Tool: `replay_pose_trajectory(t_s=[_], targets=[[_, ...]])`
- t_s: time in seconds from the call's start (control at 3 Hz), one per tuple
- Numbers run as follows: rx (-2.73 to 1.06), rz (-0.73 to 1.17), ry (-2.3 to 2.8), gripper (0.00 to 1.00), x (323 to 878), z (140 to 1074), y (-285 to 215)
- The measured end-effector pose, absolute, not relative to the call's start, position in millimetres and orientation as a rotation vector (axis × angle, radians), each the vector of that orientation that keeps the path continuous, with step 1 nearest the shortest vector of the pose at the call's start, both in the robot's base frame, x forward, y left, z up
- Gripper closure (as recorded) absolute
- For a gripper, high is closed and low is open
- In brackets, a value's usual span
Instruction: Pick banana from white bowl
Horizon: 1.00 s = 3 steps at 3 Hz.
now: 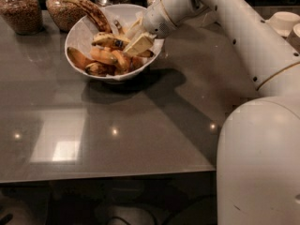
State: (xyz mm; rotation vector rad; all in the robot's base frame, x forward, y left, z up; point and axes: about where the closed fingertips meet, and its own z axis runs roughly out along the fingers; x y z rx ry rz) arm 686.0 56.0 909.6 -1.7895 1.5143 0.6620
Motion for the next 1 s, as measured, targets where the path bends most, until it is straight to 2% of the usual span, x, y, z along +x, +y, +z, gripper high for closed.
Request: replay_pose_trajectory(t_s=[0.33,0.67,1.0], targets=[[-1.796,0.663,1.512,0.82,684,911,55],[-1.803,0.65,1.503,1.0,678,921,50],[-1.793,0.62,1.496,1.0,670,940,36]])
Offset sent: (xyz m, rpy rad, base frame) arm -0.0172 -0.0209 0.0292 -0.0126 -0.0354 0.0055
